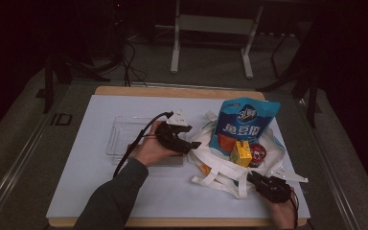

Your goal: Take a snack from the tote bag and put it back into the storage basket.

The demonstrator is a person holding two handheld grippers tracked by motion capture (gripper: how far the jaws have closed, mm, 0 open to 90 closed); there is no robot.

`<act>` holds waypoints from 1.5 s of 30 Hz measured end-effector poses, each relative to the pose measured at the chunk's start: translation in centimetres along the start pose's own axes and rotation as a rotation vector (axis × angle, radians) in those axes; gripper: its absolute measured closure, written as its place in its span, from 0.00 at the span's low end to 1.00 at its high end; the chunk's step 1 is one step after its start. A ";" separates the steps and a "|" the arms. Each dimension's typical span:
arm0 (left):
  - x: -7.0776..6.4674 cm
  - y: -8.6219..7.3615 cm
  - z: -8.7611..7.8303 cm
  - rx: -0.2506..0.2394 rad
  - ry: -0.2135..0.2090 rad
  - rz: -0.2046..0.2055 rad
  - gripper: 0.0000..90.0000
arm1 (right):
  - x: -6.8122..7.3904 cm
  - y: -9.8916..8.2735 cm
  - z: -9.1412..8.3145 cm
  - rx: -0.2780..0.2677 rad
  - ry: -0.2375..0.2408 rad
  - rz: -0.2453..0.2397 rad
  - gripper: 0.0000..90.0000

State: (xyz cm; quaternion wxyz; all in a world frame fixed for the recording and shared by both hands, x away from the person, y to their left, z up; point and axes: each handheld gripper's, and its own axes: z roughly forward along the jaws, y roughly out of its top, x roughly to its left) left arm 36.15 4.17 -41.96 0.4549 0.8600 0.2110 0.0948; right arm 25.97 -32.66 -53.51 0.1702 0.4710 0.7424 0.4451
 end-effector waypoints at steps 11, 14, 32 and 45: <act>-1.5 1.1 1.4 -0.026 -0.005 0.033 0.38 | 0.0 0.0 0.0 0.000 0.000 0.000 0.82; -1.7 1.3 1.7 -0.035 -0.008 0.032 0.38 | 0.0 0.0 0.0 -0.001 0.000 -0.001 0.82; -3.6 2.6 4.5 -0.024 -0.042 0.064 0.37 | 0.0 0.0 0.0 -0.001 0.000 -0.002 0.82; -4.2 2.9 6.6 -0.012 -0.050 0.070 0.37 | 0.0 0.0 0.0 0.000 0.000 -0.001 0.82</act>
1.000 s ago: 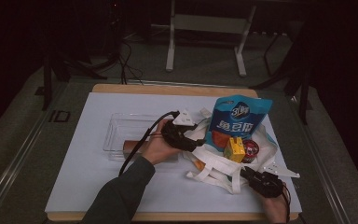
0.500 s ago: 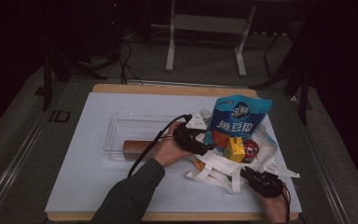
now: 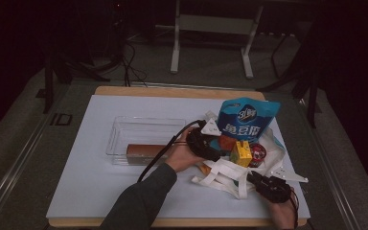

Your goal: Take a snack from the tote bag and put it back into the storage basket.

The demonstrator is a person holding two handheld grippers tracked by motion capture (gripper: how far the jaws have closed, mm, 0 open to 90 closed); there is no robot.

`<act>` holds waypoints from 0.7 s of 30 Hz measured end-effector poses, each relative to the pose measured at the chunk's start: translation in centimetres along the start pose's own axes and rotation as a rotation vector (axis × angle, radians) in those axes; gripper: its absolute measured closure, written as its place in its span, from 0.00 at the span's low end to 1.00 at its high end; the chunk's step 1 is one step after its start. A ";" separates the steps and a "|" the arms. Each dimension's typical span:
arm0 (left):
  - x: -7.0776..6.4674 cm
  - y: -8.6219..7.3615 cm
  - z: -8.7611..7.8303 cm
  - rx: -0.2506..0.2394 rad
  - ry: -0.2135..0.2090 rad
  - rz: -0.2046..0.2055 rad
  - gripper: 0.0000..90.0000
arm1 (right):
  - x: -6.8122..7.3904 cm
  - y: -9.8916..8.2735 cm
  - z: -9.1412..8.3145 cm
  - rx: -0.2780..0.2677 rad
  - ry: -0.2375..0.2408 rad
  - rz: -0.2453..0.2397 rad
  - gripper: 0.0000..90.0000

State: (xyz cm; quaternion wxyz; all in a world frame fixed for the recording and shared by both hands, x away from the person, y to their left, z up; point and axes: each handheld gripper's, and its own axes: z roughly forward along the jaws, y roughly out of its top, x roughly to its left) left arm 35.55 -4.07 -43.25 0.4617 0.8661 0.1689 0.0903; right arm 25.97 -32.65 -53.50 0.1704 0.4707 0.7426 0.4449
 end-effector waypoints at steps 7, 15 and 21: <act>-0.3 0.5 0.8 0.011 -0.026 0.015 0.35 | 0.0 0.0 0.0 -0.001 0.000 -0.001 0.82; -0.5 0.9 1.6 0.011 -0.042 0.021 0.34 | 0.0 0.0 0.0 -0.001 0.001 -0.002 0.82; -0.5 1.3 2.1 0.013 -0.053 0.024 0.34 | 0.0 0.0 0.0 -0.002 0.001 -0.001 0.82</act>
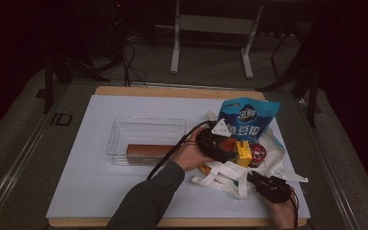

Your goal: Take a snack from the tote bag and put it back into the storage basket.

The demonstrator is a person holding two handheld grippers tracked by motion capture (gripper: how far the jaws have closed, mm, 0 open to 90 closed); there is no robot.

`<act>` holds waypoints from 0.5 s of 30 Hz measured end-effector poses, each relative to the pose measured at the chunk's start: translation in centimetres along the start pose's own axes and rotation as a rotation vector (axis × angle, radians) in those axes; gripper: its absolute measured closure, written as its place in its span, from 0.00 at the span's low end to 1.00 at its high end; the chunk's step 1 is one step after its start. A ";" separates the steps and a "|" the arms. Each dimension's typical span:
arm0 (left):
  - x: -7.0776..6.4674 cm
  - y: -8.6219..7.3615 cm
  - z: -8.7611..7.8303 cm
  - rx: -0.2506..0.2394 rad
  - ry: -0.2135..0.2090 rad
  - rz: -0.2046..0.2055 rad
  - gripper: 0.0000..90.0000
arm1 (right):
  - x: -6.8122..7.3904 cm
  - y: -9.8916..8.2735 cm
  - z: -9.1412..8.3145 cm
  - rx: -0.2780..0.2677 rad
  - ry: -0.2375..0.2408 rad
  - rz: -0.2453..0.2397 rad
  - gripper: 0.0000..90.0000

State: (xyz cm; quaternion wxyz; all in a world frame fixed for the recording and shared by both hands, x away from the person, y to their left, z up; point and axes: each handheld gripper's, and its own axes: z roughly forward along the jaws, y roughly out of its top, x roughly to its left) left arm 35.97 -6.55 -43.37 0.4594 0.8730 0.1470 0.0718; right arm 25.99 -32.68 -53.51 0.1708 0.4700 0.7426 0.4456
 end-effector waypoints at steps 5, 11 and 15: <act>-0.3 0.4 0.8 0.013 0.006 0.006 0.30 | 0.0 0.0 0.0 -0.001 0.000 -0.001 0.82; -0.4 0.7 2.1 0.023 -0.010 0.009 0.27 | 0.0 0.0 0.0 0.000 0.001 0.001 0.82; -0.2 0.9 3.0 0.035 -0.030 -0.003 0.26 | 0.0 0.0 0.0 0.001 0.001 0.001 0.82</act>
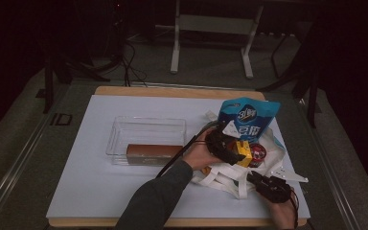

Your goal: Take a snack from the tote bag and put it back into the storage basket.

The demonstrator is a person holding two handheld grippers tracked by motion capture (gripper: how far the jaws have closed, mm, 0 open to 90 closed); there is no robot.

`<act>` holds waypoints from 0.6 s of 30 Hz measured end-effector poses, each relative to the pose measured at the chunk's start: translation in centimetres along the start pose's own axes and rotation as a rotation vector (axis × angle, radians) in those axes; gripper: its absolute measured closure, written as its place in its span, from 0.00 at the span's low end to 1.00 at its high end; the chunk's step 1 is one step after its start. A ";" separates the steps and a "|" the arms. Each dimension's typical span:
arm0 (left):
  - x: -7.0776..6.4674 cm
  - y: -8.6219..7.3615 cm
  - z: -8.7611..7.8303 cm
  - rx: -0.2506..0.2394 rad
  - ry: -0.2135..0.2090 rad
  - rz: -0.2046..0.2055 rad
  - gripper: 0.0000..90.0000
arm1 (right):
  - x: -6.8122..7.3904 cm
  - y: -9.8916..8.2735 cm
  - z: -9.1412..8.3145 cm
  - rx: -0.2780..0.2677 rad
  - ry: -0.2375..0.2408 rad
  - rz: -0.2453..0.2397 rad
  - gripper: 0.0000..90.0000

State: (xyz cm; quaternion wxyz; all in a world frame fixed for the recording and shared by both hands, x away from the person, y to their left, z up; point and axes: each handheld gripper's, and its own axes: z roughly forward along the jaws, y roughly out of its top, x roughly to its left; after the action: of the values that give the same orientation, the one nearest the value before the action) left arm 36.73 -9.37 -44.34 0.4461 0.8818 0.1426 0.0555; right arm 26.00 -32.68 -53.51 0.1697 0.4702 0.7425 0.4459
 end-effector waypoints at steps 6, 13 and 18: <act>0.4 0.1 1.4 0.039 -0.028 -0.016 0.18 | 0.0 0.0 0.0 0.000 -0.001 0.000 0.82; 0.7 0.0 2.1 0.023 -0.054 -0.023 0.16 | 0.0 0.0 0.0 0.000 -0.001 0.001 0.82; 0.8 -0.1 2.7 0.030 -0.074 -0.010 0.16 | 0.0 0.0 0.0 0.001 -0.001 0.001 0.82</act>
State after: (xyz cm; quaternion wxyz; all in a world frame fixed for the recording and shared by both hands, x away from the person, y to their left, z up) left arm 38.05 -11.20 -46.04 0.4380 0.8892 0.1312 0.0186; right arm 25.98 -32.66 -53.49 0.1694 0.4710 0.7423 0.4455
